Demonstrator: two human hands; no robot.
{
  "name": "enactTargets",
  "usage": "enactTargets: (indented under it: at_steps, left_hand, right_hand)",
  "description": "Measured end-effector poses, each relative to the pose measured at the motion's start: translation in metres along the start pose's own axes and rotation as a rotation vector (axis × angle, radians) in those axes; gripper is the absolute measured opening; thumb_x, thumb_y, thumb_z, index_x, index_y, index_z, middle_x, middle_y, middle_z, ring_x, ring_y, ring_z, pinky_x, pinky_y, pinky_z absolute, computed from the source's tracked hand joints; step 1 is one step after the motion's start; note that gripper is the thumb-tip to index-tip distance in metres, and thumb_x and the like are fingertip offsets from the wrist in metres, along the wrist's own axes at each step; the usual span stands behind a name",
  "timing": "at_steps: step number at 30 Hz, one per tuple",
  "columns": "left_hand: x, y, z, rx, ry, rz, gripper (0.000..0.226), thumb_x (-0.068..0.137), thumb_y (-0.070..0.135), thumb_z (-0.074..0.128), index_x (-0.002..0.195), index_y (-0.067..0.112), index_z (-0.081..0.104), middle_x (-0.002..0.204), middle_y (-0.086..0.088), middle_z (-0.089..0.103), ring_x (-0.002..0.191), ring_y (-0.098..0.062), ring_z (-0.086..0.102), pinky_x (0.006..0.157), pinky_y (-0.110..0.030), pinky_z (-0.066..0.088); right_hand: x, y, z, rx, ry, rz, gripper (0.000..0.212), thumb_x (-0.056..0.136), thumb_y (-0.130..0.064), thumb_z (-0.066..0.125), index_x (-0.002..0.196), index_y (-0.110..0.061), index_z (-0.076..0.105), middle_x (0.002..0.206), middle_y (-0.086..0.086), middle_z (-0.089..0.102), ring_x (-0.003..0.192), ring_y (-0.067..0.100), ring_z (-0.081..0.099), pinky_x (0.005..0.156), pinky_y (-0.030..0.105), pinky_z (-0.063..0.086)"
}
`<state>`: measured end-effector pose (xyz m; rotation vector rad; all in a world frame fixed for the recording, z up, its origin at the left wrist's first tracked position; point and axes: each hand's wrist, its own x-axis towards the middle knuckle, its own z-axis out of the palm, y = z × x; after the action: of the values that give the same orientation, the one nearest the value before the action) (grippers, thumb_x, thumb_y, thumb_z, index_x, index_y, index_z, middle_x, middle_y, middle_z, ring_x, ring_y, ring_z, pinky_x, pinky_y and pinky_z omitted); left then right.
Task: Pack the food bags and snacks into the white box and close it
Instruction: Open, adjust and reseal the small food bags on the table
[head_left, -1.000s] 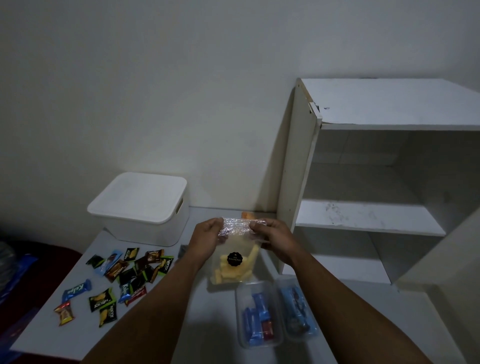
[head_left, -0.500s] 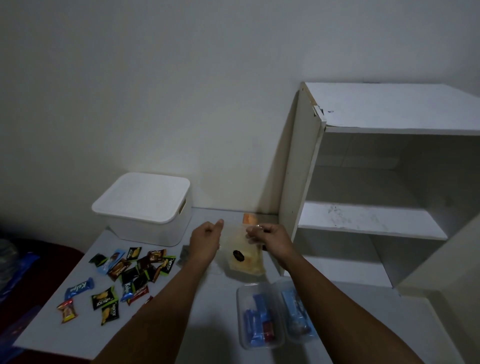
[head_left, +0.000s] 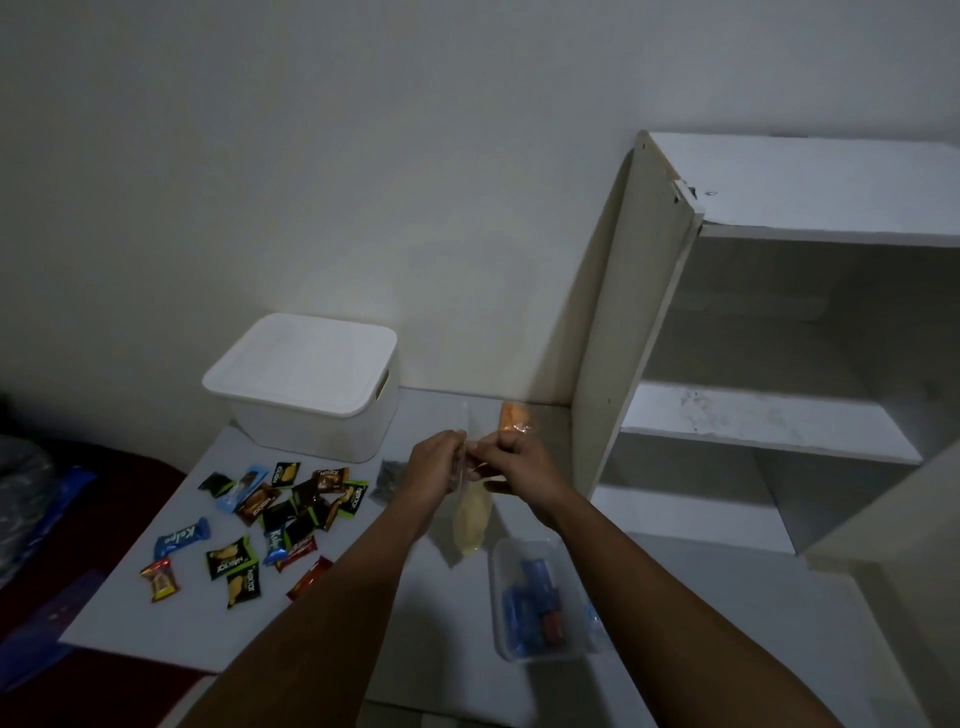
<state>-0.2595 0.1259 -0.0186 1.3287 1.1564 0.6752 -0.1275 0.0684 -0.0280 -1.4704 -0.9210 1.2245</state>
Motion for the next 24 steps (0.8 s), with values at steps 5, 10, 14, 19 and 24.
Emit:
enactTargets:
  at_steps: [5,10,14,19,24]
  left_hand:
    - [0.002,-0.008,-0.018,0.077,-0.134,0.064,0.028,0.105,0.021,0.042,0.085,0.011,0.059,0.077,-0.003,0.065,0.07,-0.012,0.06,0.058,-0.018,0.045]
    - [0.01,-0.015,-0.048,0.298,-0.273,0.237,0.031,0.106,0.027,0.044,0.08,0.015,0.057,0.078,-0.007,0.066,0.073,-0.015,0.061,0.071,-0.031,0.048]
    - [0.011,-0.02,-0.076,0.493,-0.286,0.369,0.033,0.104,0.029,0.047,0.071,0.031,0.045,0.07,0.009,0.056,0.066,-0.008,0.051,0.061,-0.026,0.038]
    - [0.014,-0.036,-0.116,0.43,-0.292,0.32,0.031,0.103,0.025,0.048,0.072,0.021,0.05,0.066,0.005,0.056,0.063,-0.012,0.051,0.064,-0.032,0.041]
    - [0.018,-0.041,-0.143,0.325,-0.286,0.277,0.029,0.1,0.019,0.049,0.076,0.006,0.054,0.067,-0.002,0.056,0.062,-0.013,0.051,0.063,-0.031,0.041]
  right_hand:
    - [-0.001,0.0,0.017,0.059,0.048,0.049,0.029,0.096,-0.041,0.064,0.094,-0.012,0.069,0.085,0.004,0.072,0.079,0.017,0.07,0.084,0.038,0.054]
    - [0.005,-0.006,0.038,0.085,0.123,0.068,0.039,0.095,-0.041,0.066,0.103,-0.003,0.066,0.088,0.008,0.073,0.079,0.02,0.072,0.08,0.038,0.058]
    - [0.01,-0.01,0.065,0.049,0.172,0.067,0.018,0.098,-0.025,0.061,0.091,-0.009,0.066,0.087,0.011,0.07,0.072,0.021,0.07,0.077,0.039,0.06]
    - [0.01,-0.01,0.104,0.011,0.171,0.055,0.017,0.1,-0.019,0.059,0.085,-0.012,0.065,0.083,0.009,0.069,0.07,0.023,0.068,0.076,0.04,0.059]
    - [0.003,-0.011,0.139,-0.07,0.179,0.019,0.02,0.101,-0.018,0.059,0.083,-0.015,0.066,0.08,0.007,0.069,0.074,0.02,0.066,0.074,0.034,0.055]
